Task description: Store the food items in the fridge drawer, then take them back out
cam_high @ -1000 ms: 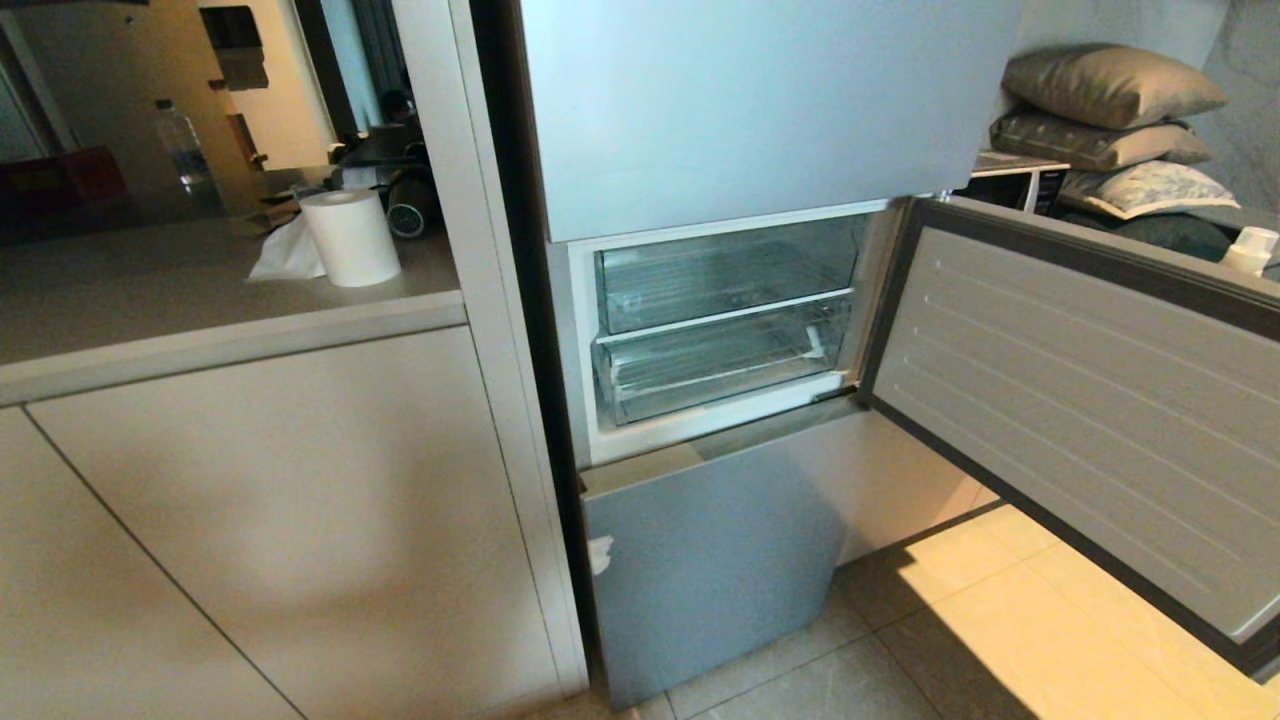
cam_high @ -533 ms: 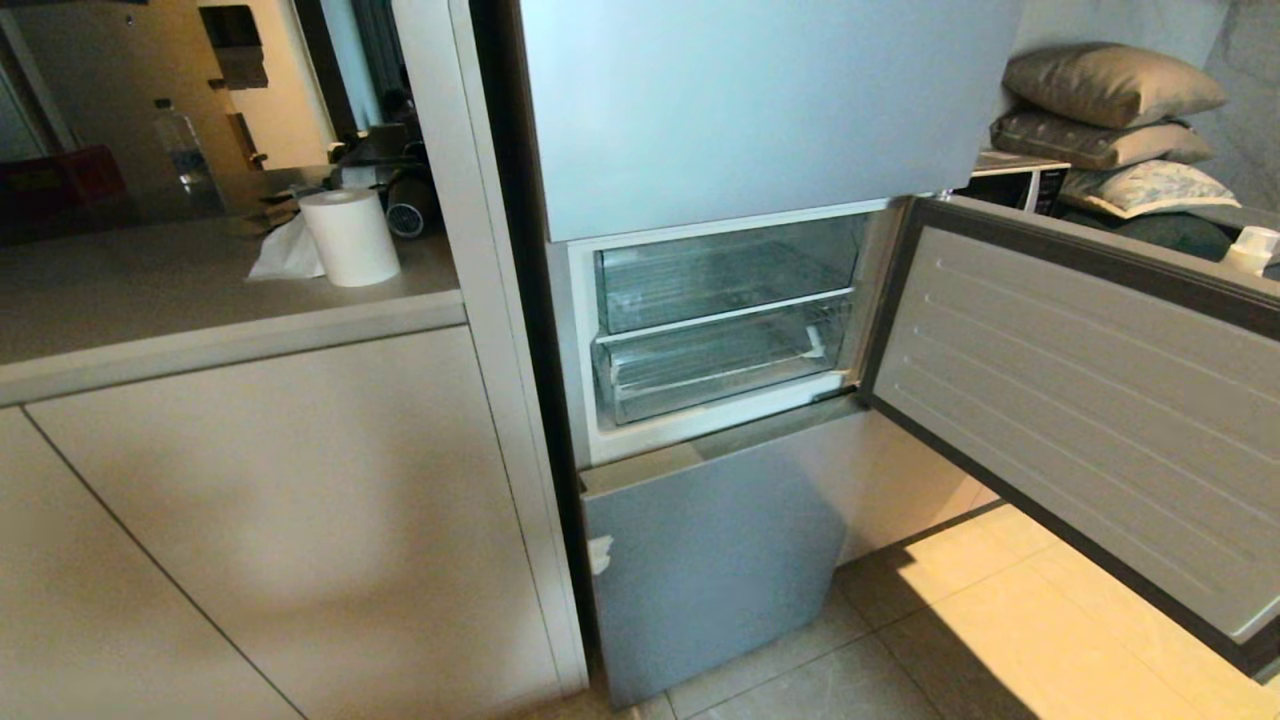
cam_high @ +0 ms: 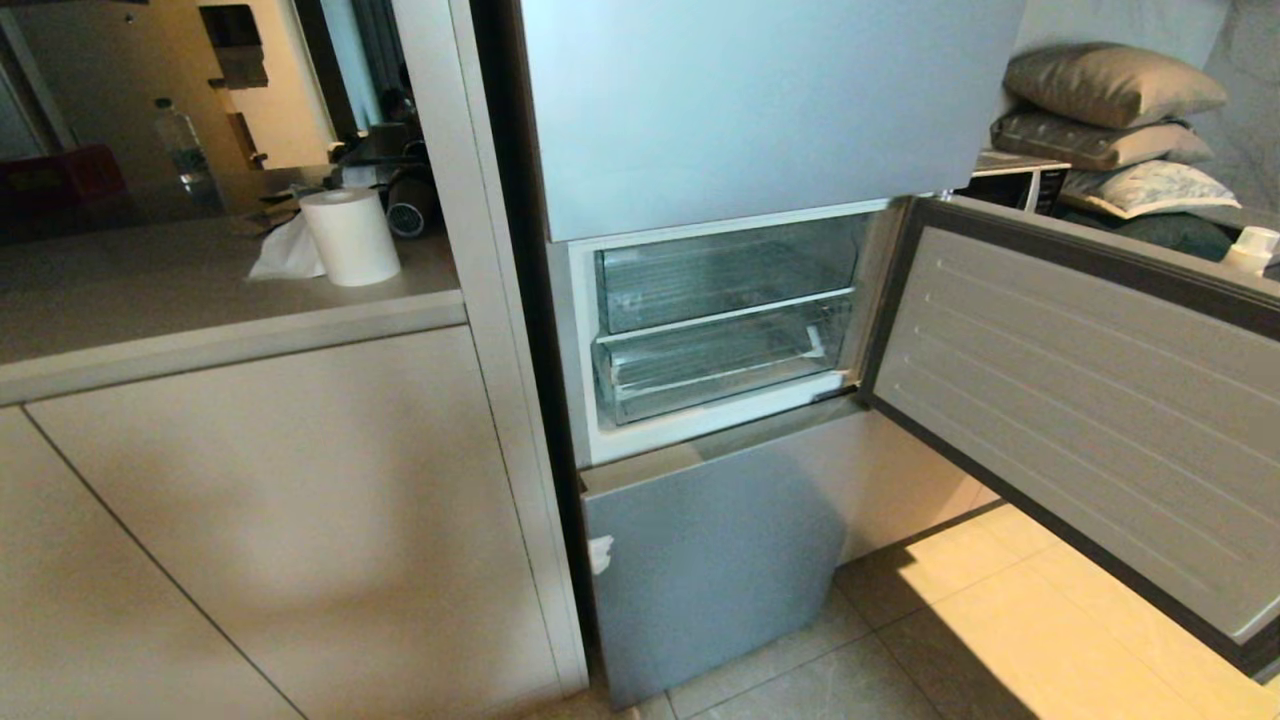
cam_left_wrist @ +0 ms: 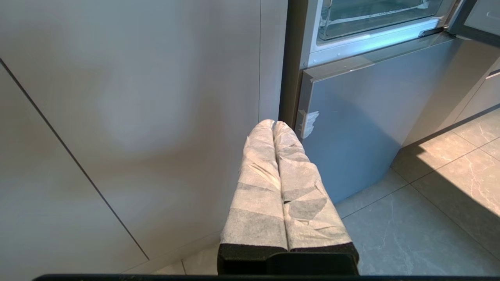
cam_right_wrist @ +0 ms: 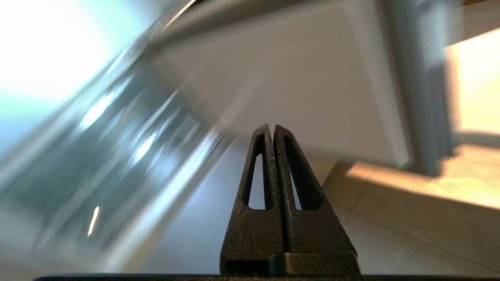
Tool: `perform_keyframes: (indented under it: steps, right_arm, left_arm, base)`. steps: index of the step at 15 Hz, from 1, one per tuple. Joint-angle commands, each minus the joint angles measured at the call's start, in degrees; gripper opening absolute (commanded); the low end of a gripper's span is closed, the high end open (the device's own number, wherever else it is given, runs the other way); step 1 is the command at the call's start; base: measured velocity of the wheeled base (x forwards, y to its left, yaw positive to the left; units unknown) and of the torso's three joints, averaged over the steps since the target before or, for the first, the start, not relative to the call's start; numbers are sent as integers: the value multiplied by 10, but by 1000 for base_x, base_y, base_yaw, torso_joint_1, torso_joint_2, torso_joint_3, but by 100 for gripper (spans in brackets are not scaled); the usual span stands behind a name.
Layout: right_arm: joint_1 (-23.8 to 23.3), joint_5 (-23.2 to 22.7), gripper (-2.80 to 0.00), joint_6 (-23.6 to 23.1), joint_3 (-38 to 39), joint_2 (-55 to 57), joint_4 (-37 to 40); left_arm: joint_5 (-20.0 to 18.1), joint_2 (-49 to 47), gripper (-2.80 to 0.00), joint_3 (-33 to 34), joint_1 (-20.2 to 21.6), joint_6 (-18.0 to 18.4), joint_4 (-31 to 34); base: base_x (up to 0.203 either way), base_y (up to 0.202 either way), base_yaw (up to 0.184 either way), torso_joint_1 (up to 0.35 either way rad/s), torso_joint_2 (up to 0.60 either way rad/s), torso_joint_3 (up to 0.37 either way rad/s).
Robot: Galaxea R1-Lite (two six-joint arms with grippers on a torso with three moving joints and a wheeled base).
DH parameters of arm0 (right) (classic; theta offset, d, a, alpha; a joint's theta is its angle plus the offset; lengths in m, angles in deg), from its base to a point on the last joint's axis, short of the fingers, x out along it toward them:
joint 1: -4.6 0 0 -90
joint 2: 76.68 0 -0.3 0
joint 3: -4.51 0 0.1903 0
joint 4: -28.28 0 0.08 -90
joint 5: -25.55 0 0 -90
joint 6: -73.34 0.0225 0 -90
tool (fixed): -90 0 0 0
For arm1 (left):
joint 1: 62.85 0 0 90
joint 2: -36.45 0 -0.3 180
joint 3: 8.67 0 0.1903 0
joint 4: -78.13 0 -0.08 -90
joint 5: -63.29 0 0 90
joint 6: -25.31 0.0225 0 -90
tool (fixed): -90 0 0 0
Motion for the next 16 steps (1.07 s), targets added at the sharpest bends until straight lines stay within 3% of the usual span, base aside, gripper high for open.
perform_keyframes:
  steps: [1,4,7,12,16]
  right_arm:
    - [-174,-64,-280,26,5,189,-174]
    - [-297,-126,-280,47,4,301,-347]
    - [-366,-150,-280,72,-36,349,-408]
    - [-400,-159,-280,113,-124,482,-411]
    - [-403,-226,-280,216,-170,574,-410]
  left_arm:
    - [0,-1,-280,1,0,0,0]
    - [0,-1,-280,1,0,0,0]
    - [0,-1,-280,1,0,0,0]
    - [0,-1,-280,1,0,0,0]
    - [0,-1,-280,1,0,0,0]
  base:
    - [0,0,0,0,0,0]
    - [0,0,0,0,0,0]
    - [0,0,0,0,0,0]
    - [0,0,0,0,0,0]
    - [0,0,0,0,0,0]
